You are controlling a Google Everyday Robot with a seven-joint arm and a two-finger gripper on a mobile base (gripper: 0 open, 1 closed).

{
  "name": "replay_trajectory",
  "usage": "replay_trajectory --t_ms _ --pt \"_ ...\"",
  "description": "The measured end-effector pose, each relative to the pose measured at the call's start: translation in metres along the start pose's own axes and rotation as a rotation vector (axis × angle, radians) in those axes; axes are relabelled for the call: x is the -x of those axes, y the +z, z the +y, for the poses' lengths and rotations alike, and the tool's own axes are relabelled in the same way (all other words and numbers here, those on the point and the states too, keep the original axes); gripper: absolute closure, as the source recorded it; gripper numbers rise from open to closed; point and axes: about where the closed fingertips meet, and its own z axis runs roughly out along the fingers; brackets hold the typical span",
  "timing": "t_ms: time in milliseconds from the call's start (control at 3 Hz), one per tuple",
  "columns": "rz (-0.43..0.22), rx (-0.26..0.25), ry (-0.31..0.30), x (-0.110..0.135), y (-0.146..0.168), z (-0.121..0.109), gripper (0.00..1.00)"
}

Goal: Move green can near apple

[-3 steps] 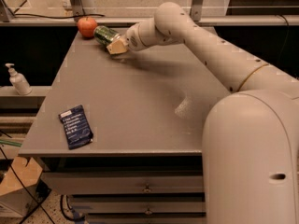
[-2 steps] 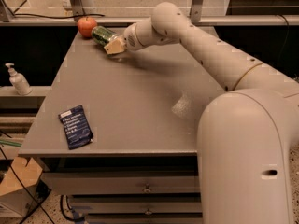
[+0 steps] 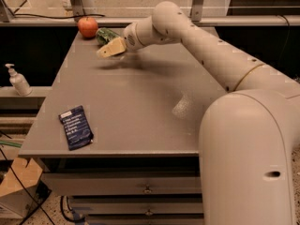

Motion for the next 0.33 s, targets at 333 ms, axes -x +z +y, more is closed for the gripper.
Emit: replay_trajectory --t_ms 333 --pt "0.000 0.000 0.000 0.0000 0.0001 0.0001 0.00"
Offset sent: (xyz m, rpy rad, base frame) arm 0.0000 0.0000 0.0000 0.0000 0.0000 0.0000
